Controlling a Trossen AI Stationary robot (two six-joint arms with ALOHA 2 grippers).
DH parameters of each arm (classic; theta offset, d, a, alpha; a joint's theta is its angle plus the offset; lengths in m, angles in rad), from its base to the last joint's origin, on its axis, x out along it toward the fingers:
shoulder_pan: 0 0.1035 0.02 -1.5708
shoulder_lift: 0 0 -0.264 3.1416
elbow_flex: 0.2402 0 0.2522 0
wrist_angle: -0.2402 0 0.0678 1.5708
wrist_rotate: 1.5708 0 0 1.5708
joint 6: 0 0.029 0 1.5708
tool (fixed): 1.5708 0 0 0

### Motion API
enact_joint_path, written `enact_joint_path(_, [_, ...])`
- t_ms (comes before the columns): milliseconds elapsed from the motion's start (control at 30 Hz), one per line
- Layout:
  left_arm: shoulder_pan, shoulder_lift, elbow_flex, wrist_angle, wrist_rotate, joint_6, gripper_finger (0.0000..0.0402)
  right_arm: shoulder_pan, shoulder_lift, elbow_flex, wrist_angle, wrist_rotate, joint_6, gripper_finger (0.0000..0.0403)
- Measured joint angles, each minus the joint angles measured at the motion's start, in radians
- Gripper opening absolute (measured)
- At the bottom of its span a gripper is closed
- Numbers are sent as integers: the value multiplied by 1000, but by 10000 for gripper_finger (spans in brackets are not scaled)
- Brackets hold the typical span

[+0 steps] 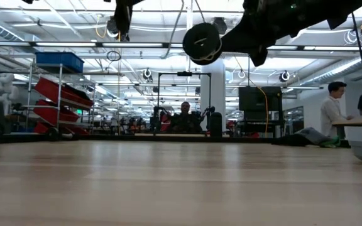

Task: Coil cords
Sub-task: Uncoil the white cable wire from the spool

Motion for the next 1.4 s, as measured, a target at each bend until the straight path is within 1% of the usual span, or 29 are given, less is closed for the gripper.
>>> enact_joint_path(67, [6, 25, 11, -4, 14, -15, 1, 0, 14, 0, 17, 2, 0, 0])
enact_joint_path(200, [9, 68, 42, -5, 27, -19, 1, 1, 21, 0, 13, 62, 0, 0])
enact_joint_path(333, [9, 93, 66, -6, 51, -19, 1, 2, 21, 0, 26, 95, 2, 0])
enact_joint_path(433, [9, 109, 74, -6, 54, -21, 1, 5, 21, 0, 26, 106, 7, 0])
enact_joint_path(567, [13, 124, 74, -8, 54, -26, 1, 5, 21, 0, 31, 149, 8, 0])
enact_joint_path(800, [14, 142, 75, -2, 58, -51, 1, 12, 20, -1, 98, 214, 5, 0])
enact_joint_path(933, [17, 153, 75, -4, 61, -51, 1, 13, 20, -1, 111, 216, 1, 0])
enact_joint_path(1167, [20, 170, 74, -20, 64, -49, 1, 12, 20, -1, 138, 189, -18, 0])
enact_joint_path(1400, [19, 168, 75, -87, 65, -49, 1, 12, 18, -1, 136, 139, -18, 0])
